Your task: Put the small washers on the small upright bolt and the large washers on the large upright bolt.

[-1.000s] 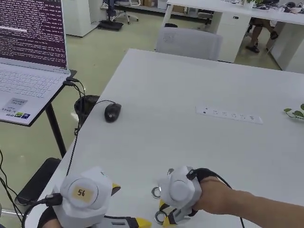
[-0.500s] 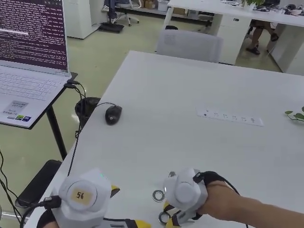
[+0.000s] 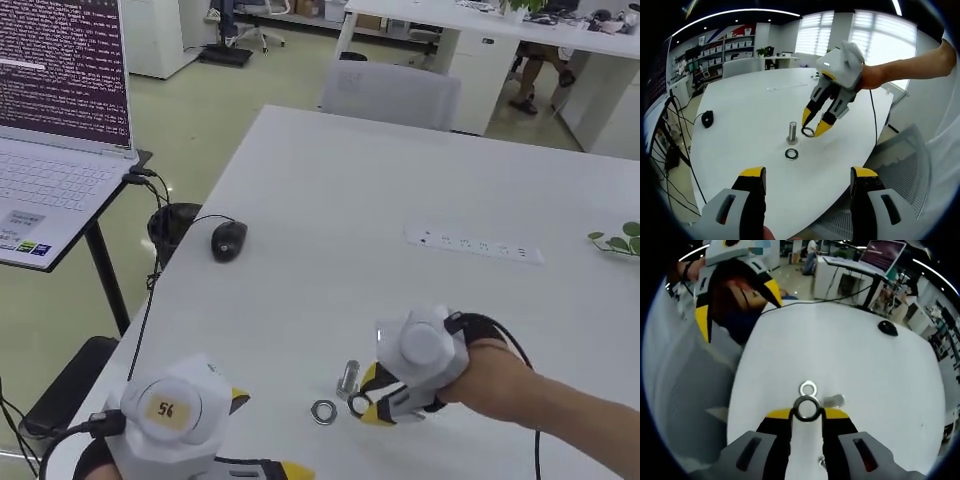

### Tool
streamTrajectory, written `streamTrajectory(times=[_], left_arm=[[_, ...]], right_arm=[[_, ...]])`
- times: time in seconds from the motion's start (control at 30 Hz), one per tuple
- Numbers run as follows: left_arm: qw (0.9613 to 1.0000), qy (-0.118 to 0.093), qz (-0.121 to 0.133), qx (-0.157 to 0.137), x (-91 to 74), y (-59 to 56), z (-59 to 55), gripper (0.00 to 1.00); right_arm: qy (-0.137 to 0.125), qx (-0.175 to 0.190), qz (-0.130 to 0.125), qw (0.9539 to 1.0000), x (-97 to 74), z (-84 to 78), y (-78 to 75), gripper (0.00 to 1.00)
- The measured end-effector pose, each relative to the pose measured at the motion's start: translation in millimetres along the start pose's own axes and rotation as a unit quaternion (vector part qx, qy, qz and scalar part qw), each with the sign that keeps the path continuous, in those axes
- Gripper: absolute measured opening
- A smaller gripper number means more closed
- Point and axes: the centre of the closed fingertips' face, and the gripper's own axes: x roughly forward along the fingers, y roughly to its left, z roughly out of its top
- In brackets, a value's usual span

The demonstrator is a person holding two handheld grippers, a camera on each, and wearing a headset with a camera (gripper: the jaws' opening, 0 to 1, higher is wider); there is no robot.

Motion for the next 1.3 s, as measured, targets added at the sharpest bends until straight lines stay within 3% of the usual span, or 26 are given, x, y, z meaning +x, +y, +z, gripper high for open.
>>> streamTrajectory(times=[0.23, 0.37, 1.0, 1.3], left_arm=[[1.0, 0.001, 0.0, 0.0, -0.5, -2.0, -2.0, 0.68], [1.0, 0.002, 0.0, -0.001, -1.4, -3.1, -2.7, 0.68], [1.0, 0.0, 0.004, -0.003, -4.0, -1.1, -2.4, 0.68], [1.0, 0.003, 0.002, -0.003, -2.3, -3.2, -2.7, 0.68]], right_arm=[[-0.009, 0.033, -0.037, 0.9987, -3.1, 7.9, -25.1, 0.23], [0.004, 0.043, -0.047, 0.998, 2.2, 6.0, -32.8, 0.23], [0.031, 0.062, -0.038, 0.9969, 21.9, -3.2, -36.1, 0.23], [0.05, 0.082, -0.031, 0.9949, 38.9, -12.7, -34.8, 0.23]])
